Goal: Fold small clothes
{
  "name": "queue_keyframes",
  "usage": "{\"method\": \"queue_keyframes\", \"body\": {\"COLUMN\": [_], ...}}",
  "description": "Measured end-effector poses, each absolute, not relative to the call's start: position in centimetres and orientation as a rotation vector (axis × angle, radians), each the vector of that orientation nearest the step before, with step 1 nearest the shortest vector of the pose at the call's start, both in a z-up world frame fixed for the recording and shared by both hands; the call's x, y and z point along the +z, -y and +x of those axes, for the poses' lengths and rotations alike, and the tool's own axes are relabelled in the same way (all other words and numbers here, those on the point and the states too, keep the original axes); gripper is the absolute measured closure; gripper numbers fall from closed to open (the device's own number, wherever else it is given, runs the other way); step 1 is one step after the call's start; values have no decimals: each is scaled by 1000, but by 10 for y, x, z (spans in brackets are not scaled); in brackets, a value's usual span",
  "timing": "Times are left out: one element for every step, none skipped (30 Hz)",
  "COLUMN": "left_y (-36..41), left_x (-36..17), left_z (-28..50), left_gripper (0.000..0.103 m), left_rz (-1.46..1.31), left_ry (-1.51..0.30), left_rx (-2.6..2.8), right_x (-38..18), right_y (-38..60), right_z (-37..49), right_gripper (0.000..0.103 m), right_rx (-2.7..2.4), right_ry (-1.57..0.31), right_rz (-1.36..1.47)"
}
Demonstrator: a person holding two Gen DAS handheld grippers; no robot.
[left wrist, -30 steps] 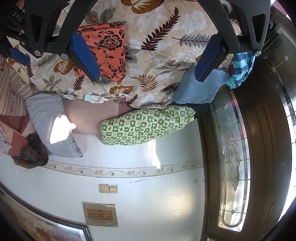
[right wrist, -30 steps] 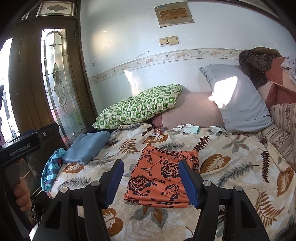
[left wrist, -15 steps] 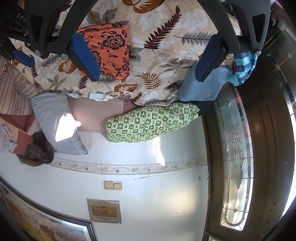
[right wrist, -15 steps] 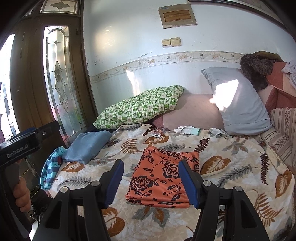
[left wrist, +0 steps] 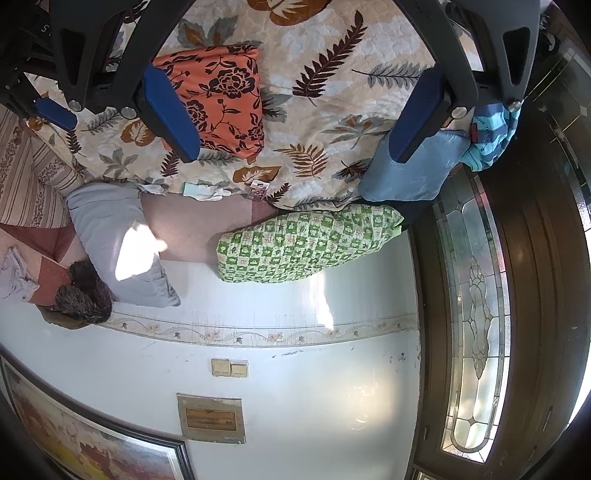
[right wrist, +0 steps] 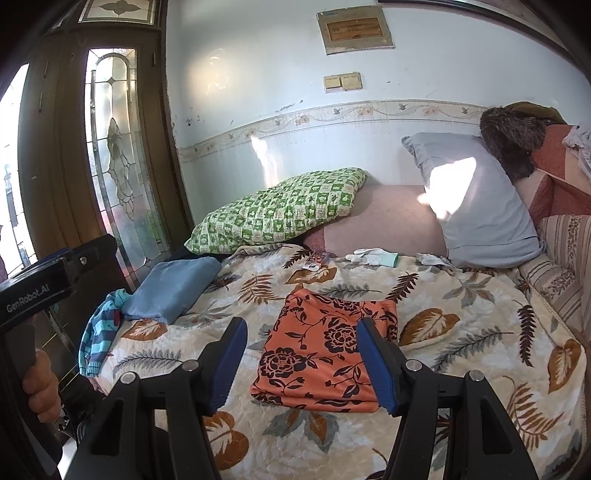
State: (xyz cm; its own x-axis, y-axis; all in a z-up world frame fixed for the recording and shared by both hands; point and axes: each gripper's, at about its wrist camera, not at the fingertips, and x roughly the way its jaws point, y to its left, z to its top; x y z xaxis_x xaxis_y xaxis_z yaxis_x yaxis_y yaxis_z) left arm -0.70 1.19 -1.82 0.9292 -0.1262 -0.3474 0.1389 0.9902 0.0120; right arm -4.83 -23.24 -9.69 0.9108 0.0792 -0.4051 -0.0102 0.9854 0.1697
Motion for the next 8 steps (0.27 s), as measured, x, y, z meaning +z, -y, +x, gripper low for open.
{"method": "queue_keyframes", "body": {"left_y": [-12, -12, -13, -13, -12, -12, -12, -12], "left_x": [-19, -19, -20, -21, -22, -23, -24, -26], "left_z": [-6, -5, -4, -3, -2, 0, 3, 9], "left_gripper": [1, 1, 1, 1, 1, 1, 1, 1], "left_rz": [34, 29, 25, 23, 22, 23, 24, 24], "left_ry": [-355, -357, -356, -354, -350, -347, -348, -357], "left_rx": [-139, -145, -148, -148, -149, -155, -158, -162], "right_x": [-98, -99, -100, -101, -102, -103, -105, -107], "right_y": [231, 231, 232, 231, 231, 231, 232, 233], "right_z": [-47, -46, -45, -44, -43, -41, -39, -36], "right_gripper": [38, 38, 38, 38, 38, 38, 38, 38], "right_rx": [49, 51, 53, 55, 59, 67, 74, 73], "right_ry": [-425, -428, -432, -434, -436, -441, -447, -451], "right_rz": [165, 163, 162, 163, 166, 173, 179, 176]}}
